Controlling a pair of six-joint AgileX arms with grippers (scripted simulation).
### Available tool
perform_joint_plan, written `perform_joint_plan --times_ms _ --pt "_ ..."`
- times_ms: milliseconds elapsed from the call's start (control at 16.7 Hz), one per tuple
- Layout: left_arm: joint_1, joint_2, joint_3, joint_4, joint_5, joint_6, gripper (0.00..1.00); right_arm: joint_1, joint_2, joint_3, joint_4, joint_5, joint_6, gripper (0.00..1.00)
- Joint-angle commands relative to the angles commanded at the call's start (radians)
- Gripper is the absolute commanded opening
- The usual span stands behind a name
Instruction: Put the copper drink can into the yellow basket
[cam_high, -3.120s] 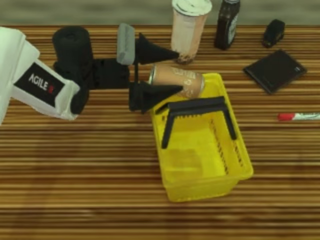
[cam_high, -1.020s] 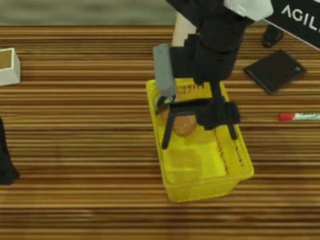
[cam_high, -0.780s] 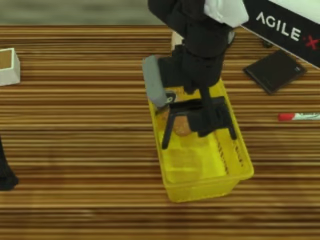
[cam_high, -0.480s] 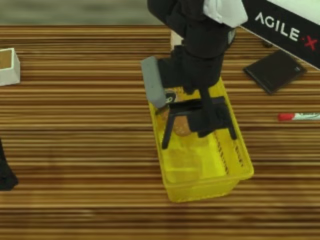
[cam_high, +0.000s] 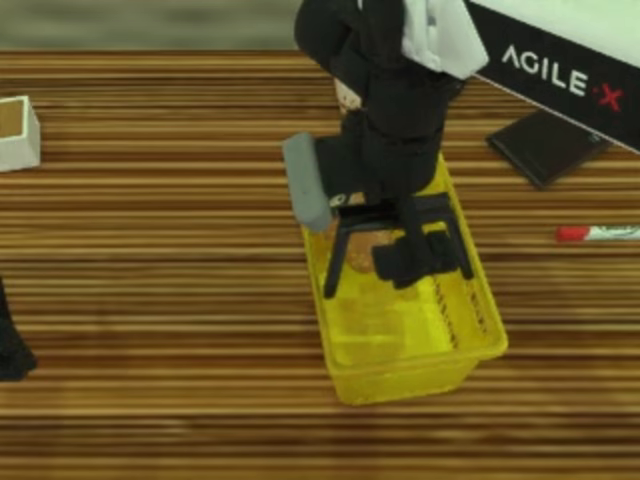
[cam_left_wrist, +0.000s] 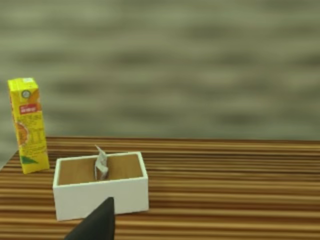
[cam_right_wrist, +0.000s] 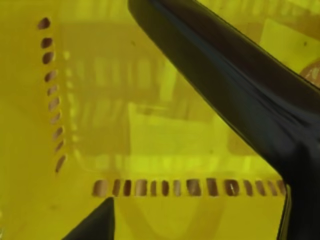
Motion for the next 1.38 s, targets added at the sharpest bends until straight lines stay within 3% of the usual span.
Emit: perform_joint_plan --times_ms 120,900,1380 --pt "0.000 0.000 0.000 0.000 0.000 0.000 1.00 0.000 0.000 0.000 0.000 0.000 0.000 1.00" --pt "0.000 0.000 0.000 0.000 0.000 0.000 1.00 0.000 0.000 0.000 0.000 0.000 0.000 0.02" --pt "0.000 0.000 0.000 0.000 0.000 0.000 1.00 0.000 0.000 0.000 0.000 0.000 0.000 0.00"
